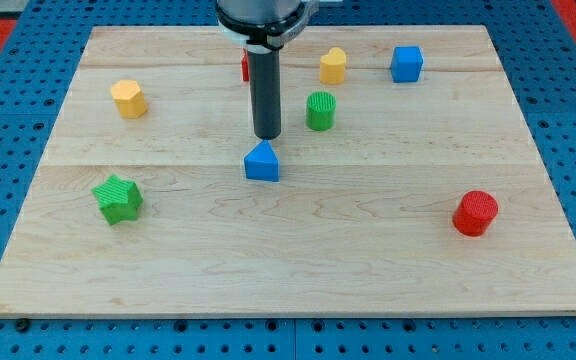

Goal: Place the green circle in between the yellow heart and red circle

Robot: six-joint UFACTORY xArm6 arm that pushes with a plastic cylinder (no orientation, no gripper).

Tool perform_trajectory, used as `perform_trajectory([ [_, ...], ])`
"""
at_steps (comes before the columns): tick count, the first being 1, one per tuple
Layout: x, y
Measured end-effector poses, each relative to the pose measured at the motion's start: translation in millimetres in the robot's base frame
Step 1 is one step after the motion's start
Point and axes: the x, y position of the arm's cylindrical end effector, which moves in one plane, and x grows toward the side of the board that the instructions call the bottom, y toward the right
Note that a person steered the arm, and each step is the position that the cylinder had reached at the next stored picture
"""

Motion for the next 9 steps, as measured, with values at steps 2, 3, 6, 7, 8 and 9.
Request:
perform_trajectory([
  [2, -8, 18],
  [3, -10, 31],
  [6, -31, 42],
  [7, -34, 53],
  [8, -36, 65],
  [9, -38, 79],
])
